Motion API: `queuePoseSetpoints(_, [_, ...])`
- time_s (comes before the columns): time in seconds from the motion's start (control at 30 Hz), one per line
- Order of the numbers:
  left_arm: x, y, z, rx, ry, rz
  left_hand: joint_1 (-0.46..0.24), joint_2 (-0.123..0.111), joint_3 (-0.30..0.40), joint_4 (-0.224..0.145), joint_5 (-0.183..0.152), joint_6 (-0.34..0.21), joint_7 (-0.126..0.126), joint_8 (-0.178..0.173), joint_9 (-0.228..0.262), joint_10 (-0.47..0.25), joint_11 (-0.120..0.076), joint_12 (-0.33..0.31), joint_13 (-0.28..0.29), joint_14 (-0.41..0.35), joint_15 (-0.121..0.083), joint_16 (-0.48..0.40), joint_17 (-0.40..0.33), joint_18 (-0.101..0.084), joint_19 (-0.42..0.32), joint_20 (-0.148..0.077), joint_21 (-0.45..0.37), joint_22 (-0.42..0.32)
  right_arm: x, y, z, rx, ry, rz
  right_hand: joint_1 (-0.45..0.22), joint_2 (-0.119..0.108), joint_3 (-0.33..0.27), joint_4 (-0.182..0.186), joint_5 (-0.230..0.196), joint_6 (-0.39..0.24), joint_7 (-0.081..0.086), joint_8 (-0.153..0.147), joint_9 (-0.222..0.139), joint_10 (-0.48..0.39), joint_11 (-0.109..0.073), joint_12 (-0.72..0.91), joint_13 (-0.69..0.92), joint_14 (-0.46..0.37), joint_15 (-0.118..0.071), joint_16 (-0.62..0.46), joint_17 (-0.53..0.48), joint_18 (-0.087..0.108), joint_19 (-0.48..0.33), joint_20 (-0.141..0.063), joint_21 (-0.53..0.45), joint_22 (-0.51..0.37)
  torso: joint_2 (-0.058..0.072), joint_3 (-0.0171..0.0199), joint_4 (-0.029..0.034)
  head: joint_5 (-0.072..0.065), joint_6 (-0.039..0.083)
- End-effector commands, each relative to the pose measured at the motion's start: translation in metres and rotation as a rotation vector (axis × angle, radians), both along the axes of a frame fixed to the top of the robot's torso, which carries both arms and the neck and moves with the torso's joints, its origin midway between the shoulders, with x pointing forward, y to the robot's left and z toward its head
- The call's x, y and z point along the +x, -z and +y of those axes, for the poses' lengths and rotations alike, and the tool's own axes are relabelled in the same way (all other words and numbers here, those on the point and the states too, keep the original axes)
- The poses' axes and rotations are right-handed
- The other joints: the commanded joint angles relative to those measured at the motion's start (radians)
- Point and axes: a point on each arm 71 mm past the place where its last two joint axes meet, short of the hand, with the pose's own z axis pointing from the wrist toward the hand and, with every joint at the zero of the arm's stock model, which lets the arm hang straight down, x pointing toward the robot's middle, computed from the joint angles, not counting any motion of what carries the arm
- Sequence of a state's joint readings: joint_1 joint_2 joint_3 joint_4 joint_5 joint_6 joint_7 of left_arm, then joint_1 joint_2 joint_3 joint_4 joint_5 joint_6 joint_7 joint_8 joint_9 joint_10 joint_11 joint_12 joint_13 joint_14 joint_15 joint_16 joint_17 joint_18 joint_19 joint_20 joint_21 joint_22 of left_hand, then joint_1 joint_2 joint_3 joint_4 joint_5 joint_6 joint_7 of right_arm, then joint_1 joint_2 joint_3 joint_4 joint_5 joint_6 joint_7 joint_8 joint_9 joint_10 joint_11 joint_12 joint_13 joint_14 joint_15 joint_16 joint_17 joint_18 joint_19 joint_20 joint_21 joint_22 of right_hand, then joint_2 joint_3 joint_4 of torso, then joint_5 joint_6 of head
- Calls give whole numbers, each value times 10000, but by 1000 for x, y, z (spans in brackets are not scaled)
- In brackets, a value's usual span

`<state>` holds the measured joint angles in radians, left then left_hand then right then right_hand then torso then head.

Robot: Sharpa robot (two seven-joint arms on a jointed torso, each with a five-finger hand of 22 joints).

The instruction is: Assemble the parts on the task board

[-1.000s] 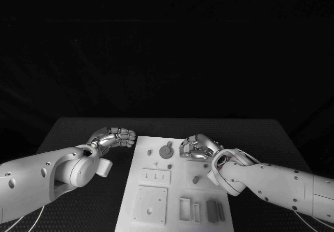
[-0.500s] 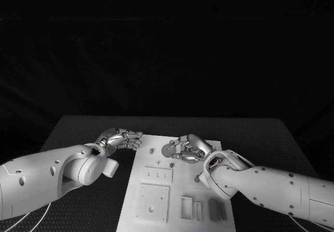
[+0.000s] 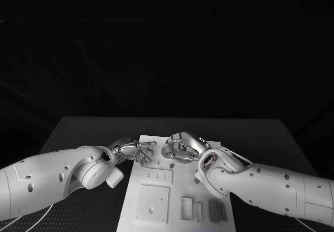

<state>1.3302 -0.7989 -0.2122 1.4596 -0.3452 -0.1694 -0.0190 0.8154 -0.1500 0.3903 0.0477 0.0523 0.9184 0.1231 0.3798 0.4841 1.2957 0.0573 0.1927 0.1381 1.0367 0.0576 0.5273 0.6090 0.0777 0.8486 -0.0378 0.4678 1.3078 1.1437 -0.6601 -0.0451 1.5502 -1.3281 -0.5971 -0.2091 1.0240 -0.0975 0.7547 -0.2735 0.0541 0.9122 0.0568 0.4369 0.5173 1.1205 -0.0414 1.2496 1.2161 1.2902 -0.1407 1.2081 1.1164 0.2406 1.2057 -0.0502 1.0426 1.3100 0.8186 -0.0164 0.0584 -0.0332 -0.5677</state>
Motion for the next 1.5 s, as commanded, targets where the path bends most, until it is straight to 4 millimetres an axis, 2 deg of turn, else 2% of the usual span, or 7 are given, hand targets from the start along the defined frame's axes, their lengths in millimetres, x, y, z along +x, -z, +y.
queuePoseSetpoints(0.03, [-5,0,-10,424,796,207,37,15,-6,75,-32,99,5,-39,8,38,20,4,21,-68,-34,59,23,92,-40,-54,80,239,-1,0,5,-595,-296,-193,-61,-34,-13,-63,-54,1591,62,41,121,-10,-26,-33,1,29,-55,-39,7,212,51,-52,28,36,15,-8,11,-1,6])
queuePoseSetpoints(0.23, [-7,-1,-20,336,956,125,323,115,-23,-45,-33,75,20,-88,4,-4,44,-37,45,-141,-15,65,65,61,-116,-48,133,237,-1,0,10,-771,-455,-128,-62,-40,-9,-66,-54,1592,62,42,122,-14,-26,-37,-3,32,-54,-39,7,212,53,-51,28,35,17,-8,17,2,27])
queuePoseSetpoints(0.33, [-7,-2,-21,289,961,41,809,161,-29,-418,-32,54,43,-129,1,-76,85,-84,61,-234,24,49,91,22,-213,-13,170,236,-1,0,11,-828,-509,-80,-64,-48,-2,-67,-54,1593,61,43,123,-9,-26,-36,0,35,-52,-39,7,212,55,-49,28,35,17,-8,10,5,36])
queuePoseSetpoints(0.5, [-7,-4,-24,210,987,-74,1014,273,-161,-625,-33,96,38,-163,4,-85,88,-100,114,-265,36,63,137,10,-269,-2,235,222,-1,0,14,-849,-589,10,-65,-60,12,-68,-54,1595,60,44,124,0,-26,-33,4,39,-50,-39,7,212,58,-46,28,33,18,-5,10,-2,25])
queuePoseSetpoints(0.77, [-7,-5,-28,159,1115,-117,1125,414,-224,-742,-33,176,11,-166,15,-40,66,-85,167,-244,24,92,175,9,-273,-9,284,212,-3,1,19,-859,-752,125,-66,-67,24,-68,-54,1595,61,44,126,-3,-26,-37,1,41,-49,-40,6,212,59,-44,27,32,18,-3,5,-17,20])
queuePoseSetpoints(1.27, [-5,-5,-30,232,1066,-114,1033,552,-344,-695,-30,320,-43,-168,29,54,13,-49,253,-175,-19,156,235,12,-253,-46,351,200,-5,1,24,-827,-885,172,-69,-75,43,-68,-54,1590,63,42,127,-18,-24,-52,-12,43,-48,-43,5,212,61,-40,24,29,17,1,12,-35,-21])
queuePoseSetpoints(1.5, [-5,-6,-31,169,1095,-121,1256,796,-316,-882,-23,389,-65,-192,28,80,-11,-46,307,-180,-30,169,260,2,-270,-60,390,197,-4,3,25,-853,-909,248,-70,-80,51,-68,-54,1589,64,42,128,-8,-23,-47,-4,44,-47,-44,4,211,62,-39,23,28,16,-2,15,-50,-14])
